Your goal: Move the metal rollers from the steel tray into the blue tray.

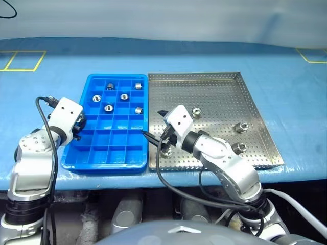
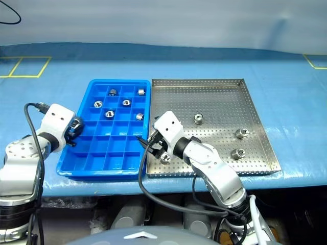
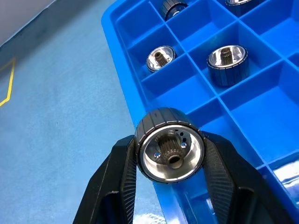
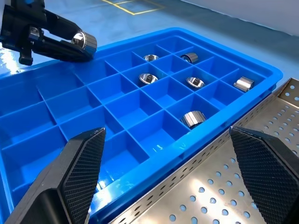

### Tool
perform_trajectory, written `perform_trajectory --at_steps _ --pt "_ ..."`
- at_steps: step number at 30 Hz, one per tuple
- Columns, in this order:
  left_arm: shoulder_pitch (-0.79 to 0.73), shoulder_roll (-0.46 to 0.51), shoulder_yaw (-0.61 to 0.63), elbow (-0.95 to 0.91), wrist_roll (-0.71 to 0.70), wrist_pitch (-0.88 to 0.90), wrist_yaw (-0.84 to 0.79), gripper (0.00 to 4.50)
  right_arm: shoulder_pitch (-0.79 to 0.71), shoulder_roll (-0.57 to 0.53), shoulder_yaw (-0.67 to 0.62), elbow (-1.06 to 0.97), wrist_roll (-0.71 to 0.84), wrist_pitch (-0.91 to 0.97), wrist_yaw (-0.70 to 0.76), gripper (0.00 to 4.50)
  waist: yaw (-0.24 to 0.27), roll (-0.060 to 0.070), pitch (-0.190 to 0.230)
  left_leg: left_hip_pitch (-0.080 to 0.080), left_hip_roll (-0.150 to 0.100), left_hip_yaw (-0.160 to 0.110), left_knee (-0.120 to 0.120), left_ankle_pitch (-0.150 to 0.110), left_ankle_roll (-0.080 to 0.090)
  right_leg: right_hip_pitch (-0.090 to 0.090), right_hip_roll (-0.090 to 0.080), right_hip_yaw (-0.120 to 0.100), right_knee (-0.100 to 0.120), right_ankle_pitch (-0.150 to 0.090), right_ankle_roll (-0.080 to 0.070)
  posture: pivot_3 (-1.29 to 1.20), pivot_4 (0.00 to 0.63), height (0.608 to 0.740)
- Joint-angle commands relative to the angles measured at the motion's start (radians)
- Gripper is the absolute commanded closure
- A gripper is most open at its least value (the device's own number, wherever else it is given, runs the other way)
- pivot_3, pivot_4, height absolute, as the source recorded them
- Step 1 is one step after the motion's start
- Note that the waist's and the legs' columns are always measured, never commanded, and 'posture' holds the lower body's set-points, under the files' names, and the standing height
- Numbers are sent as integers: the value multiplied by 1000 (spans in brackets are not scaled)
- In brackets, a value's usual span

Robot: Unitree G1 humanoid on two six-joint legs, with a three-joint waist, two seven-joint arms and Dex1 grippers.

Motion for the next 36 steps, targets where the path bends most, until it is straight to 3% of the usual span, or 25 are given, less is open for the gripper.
perform_trajectory --at_steps 1,10,13,18,20,24,27,31,36 --pt "-18 7 -25 13 -2 -15 23 2722 11 8 -8 -32 -10 -16 -10 0 0 0 0 0 0 0 -1 0 0 0 0 0 0 0 0 157 150 740" --pt "-52 71 -143 64 8 52 19 2722 50 11 -23 -57 -23 -9 -36 0 -12 0 0 0 0 -2 -3 1 -1 0 0 -3 0 0 0 86 150 740" --pt "-80 57 -144 60 -17 58 24 1739 74 9 -38 -77 -26 -3 -49 0 -18 0 0 0 0 -2 -3 1 -1 0 -1 -3 0 -1 1 75 150 740" --pt "-202 -70 -58 27 -151 -15 -5 59 108 -17 -89 -134 -21 19 -58 0 -5 0 0 -1 -1 -5 0 1 -1 1 -2 -6 -1 -1 2 36 150 740" --pt "-269 -95 -63 32 -234 -84 -81 59 136 -52 -142 -182 -16 43 -57 0 -4 -1 0 -2 -2 -5 1 1 -1 2 -3 -7 -1 -2 1 19 150 740" --pt "-362 -58 -143 105 -305 -225 -235 59 195 -118 -225 -259 5 95 -44 0 -24 0 0 -3 -2 -4 1 1 -1 2 -4 -7 -2 0 -2 -21 150 740" --pt "-449 -1 -262 195 -366 -320 -471 59 284 -176 -316 -326 23 137 -27 0 -45 1 -1 -1 -1 -2 -2 1 -1 1 -3 -6 -1 0 -2 -46 150 740" --pt "-569 70 -457 337 -322 -449 -725 59 374 -197 -398 -383 34 170 -41 0 -70 1 0 -1 -1 -2 -3 1 -1 1 -1 -6 0 -2 1 -86 150 740" --pt "-695 39 -614 521 -247 -575 -877 59 431 -156 -416 -412 23 180 -90 0 -90 1 -1 -1 0 1 0 1 0 1 0 -3 -1 -4 0 -143 150 740"
